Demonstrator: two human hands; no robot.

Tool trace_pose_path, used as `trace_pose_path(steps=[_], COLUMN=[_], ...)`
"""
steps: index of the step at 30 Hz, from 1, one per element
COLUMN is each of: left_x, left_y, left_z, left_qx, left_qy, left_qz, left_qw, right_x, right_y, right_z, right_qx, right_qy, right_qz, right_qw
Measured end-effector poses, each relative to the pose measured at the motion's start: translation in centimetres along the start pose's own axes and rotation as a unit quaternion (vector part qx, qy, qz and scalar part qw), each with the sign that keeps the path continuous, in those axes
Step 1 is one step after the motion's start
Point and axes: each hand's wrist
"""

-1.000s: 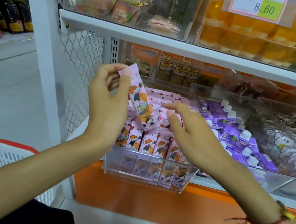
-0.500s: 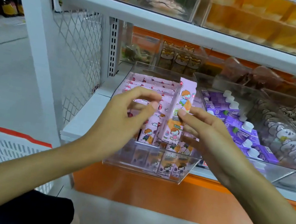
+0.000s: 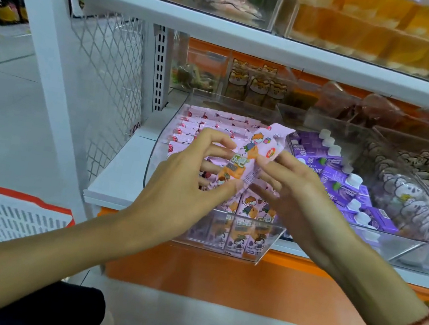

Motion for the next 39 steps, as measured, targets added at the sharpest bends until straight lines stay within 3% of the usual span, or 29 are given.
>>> trace_pose_path(steps=[7,11,14,19,24,28,33,39], left_x=[0.2,0.4,0.8,1.0,1.1,1.1,1.3,1.1], left_y=[0.5,0.8,0.9,0.7,0.5,0.7,1.4,1.6], left_z=[-0.1,0.5,0.8,1.0,0.8,0.9,1.5,1.5], left_qx=[0.037,0.014,-0.065,-0.241,-0.275,-0.223,-0.123,-0.086], left_qy=[-0.026,-0.005,0.06,0.253,0.284,0.265,0.103,0.061], left_qz=[0.003,-0.018,-0.027,-0.085,-0.092,-0.089,-0.042,-0.044], left_qw=[0.999,1.0,0.996,0.933,0.914,0.934,0.986,0.994], right_x=[0.0,-0.1,-0.2,0.0,0.1,-0.3,-1.1,-0.9], right_y=[-0.7,-0.8,-0.4,-0.1,-0.3,-0.4,-0.9,-1.1], right_z=[0.4,0.0,-0.5,-0.3,-0.2,-0.1,-0.1,0.3], right_qx=[-0.031,-0.031,-0.016,-0.002,-0.01,-0.097,-0.223,-0.232], right_qy=[-0.008,-0.016,-0.02,-0.054,-0.047,0.027,0.191,0.206], right_qz=[0.171,0.137,0.099,0.107,0.136,0.147,0.095,0.073], right_qw=[0.985,0.99,0.995,0.993,0.99,0.984,0.951,0.948])
Point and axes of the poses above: each hand's wrist, its own x-axis towards the middle knuckle, its own y-axis out of the back of the hand, z = x × y, and after that the axes turned 13 degrees about -x, right-handed
